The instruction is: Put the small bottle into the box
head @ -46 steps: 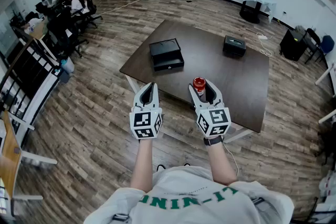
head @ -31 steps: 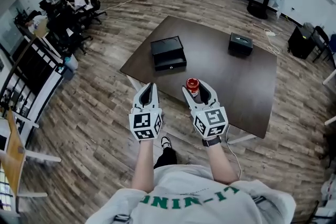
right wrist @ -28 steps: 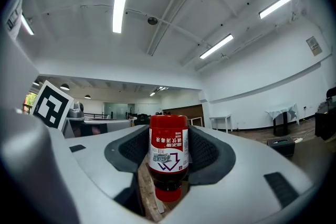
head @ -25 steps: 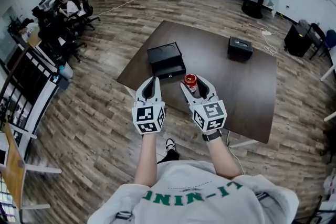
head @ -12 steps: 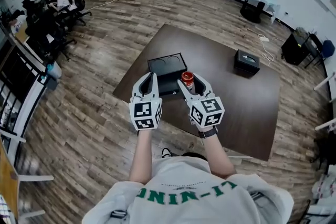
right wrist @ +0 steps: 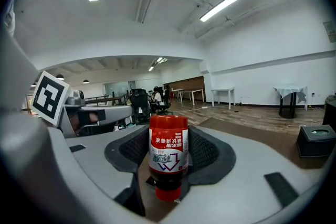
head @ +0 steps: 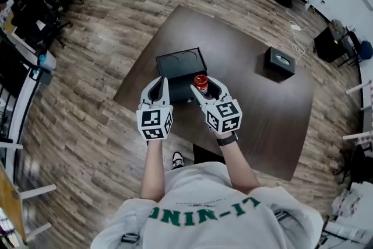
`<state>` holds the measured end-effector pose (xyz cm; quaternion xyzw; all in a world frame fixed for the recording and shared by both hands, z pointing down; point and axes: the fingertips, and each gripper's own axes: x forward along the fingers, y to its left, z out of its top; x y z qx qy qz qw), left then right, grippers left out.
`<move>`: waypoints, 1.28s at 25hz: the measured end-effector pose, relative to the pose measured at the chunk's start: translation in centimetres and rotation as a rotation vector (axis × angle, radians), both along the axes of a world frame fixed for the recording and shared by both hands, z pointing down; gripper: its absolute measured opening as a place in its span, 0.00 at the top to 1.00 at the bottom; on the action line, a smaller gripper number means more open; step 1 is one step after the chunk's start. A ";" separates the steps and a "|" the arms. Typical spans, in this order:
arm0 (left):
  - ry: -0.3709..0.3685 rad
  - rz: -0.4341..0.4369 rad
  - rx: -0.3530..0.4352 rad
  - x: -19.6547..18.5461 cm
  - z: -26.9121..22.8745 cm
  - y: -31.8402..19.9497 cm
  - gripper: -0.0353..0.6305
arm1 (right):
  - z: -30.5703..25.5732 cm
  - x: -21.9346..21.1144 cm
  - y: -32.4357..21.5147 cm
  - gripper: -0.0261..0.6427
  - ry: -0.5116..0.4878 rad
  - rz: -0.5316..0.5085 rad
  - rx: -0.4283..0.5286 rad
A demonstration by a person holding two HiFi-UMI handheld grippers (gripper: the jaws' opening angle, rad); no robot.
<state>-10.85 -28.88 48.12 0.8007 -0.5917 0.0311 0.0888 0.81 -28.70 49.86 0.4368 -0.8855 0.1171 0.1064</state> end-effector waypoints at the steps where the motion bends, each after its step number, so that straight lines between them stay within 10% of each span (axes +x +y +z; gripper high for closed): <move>1: 0.006 -0.006 -0.017 -0.1 0.7 -0.8 0.92 | 0.8 -0.2 -1.0 0.61 0.018 -0.014 -0.010; 21: 0.008 -0.050 -0.171 0.1 9.6 -5.8 0.92 | 21.1 -4.0 -8.0 0.61 0.569 -0.570 -0.122; 32: 0.023 -0.061 -0.235 -0.1 12.4 -5.3 0.92 | 28.2 -3.8 -9.1 0.61 0.779 -0.702 -0.232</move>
